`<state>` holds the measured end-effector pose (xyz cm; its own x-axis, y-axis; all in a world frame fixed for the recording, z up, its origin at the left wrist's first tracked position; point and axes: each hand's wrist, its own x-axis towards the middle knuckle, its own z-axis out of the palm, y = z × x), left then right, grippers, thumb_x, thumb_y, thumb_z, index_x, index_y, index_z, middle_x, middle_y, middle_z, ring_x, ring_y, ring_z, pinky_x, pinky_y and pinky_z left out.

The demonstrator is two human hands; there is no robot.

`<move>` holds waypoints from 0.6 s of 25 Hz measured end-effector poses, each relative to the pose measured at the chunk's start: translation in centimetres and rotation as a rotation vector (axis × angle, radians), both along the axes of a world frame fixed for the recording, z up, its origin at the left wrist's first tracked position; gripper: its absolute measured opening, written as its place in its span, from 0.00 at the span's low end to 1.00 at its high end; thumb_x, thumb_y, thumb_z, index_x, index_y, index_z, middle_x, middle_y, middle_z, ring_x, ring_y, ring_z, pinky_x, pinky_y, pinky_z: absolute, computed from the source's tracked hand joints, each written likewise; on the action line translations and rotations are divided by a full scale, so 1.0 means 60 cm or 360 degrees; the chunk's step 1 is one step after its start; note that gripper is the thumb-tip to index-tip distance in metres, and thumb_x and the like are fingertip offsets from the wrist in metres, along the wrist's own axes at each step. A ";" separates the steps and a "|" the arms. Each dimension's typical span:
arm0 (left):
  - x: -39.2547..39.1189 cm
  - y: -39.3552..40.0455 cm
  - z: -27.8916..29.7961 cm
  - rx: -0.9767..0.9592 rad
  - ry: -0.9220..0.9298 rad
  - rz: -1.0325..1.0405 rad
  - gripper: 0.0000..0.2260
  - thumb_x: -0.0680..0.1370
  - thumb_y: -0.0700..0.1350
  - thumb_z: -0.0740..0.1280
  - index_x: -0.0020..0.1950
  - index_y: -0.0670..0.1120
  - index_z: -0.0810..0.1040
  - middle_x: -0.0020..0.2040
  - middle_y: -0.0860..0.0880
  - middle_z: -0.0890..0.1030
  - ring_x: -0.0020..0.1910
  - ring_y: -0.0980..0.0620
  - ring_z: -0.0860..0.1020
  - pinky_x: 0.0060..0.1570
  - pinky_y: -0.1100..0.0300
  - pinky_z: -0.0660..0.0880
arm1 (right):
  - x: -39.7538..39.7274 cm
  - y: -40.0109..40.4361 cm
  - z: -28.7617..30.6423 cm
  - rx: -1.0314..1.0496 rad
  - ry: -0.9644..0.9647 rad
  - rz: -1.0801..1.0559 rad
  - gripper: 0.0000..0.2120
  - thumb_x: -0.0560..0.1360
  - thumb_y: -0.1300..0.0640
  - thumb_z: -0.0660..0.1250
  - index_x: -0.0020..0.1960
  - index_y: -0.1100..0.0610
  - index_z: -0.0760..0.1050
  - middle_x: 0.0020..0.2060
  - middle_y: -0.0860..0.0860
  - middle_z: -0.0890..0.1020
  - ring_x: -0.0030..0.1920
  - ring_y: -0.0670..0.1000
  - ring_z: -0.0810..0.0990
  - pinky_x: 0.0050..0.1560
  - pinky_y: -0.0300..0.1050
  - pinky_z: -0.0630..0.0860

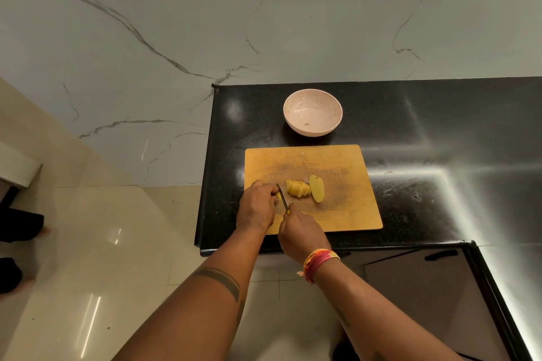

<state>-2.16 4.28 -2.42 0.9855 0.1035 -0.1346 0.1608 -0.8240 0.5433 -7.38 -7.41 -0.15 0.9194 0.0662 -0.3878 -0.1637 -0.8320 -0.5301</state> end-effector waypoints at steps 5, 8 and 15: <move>0.002 -0.001 0.001 0.0017 0.0006 0.0004 0.12 0.81 0.41 0.68 0.63 0.49 0.83 0.58 0.49 0.79 0.55 0.50 0.78 0.55 0.57 0.78 | 0.015 0.004 -0.002 0.0053 0.0031 0.0007 0.11 0.81 0.60 0.54 0.62 0.59 0.69 0.45 0.60 0.81 0.39 0.57 0.77 0.38 0.50 0.74; 0.004 -0.002 0.001 0.0032 0.0023 0.0037 0.11 0.81 0.43 0.69 0.62 0.50 0.83 0.57 0.49 0.79 0.55 0.50 0.78 0.54 0.56 0.79 | -0.020 -0.009 -0.015 -0.0019 0.0087 0.0058 0.12 0.81 0.60 0.54 0.64 0.59 0.65 0.36 0.55 0.78 0.32 0.53 0.75 0.29 0.48 0.70; -0.007 -0.005 0.005 -0.0057 -0.0031 0.0053 0.09 0.80 0.41 0.70 0.59 0.50 0.83 0.56 0.51 0.78 0.53 0.52 0.77 0.52 0.58 0.78 | -0.073 -0.034 -0.017 -0.0012 0.0091 0.0032 0.06 0.85 0.54 0.52 0.56 0.53 0.66 0.36 0.52 0.80 0.33 0.52 0.79 0.32 0.49 0.74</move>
